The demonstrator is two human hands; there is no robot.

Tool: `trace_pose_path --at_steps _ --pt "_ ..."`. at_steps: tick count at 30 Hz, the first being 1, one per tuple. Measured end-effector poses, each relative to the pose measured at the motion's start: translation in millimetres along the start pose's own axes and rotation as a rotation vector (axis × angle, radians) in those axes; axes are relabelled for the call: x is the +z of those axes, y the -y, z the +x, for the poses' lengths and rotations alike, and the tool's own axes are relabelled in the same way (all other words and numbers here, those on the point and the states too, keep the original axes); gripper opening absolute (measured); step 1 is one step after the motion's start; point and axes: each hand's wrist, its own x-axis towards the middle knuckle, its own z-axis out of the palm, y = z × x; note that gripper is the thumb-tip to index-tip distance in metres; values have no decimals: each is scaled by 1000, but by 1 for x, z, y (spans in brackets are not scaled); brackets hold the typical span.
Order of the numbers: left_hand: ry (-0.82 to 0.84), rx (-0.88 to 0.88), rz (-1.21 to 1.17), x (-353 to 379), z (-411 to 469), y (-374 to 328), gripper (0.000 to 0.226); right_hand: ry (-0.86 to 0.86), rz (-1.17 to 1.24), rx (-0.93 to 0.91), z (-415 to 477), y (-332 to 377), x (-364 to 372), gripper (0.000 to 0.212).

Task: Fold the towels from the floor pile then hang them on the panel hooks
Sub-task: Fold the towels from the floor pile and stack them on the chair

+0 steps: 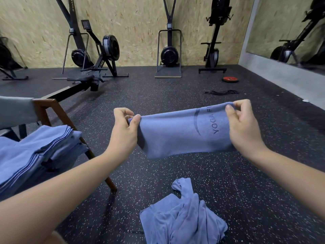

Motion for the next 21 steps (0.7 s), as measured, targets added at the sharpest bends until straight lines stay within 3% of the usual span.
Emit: trace_pose_path --at_steps 5,14,21 --pt "-62 -44 -177 8 0 -5 19 29 61 33 -2 0 8 33" --pt "-56 97 105 6 3 -6 32 -33 36 41 1 0 6 26" --pt "-51 -40 111 8 -3 -11 40 23 57 59 -8 8 15 21"
